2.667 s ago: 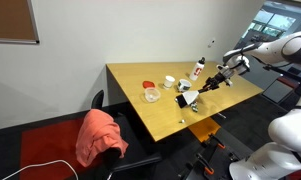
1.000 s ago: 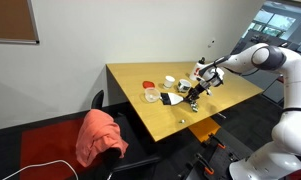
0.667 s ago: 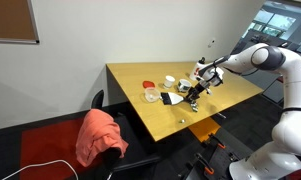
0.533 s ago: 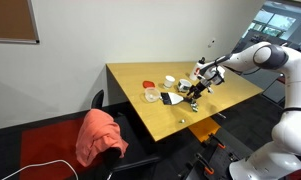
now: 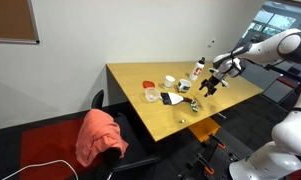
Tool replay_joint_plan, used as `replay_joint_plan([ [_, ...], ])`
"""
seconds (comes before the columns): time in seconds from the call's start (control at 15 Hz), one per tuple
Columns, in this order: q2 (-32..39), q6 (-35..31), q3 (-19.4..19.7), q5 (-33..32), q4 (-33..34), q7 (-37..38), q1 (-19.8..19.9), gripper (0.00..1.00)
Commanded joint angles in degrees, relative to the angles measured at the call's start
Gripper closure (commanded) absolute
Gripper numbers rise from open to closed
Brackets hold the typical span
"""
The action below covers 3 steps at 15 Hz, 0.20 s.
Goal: Use the brush to sweep the candy on the table
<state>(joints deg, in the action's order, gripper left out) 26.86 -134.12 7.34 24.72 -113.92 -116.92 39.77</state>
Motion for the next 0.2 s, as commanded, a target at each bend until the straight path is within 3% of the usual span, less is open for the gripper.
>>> replay_joint_plan([
  [0.0, -7.2, 1.4, 2.5, -3.7, -5.9, 4.1, -1.7, 0.00],
  [0.13, -8.7, 1.0, 3.2, -4.4, -7.2, 5.5, -2.3, 0.00],
])
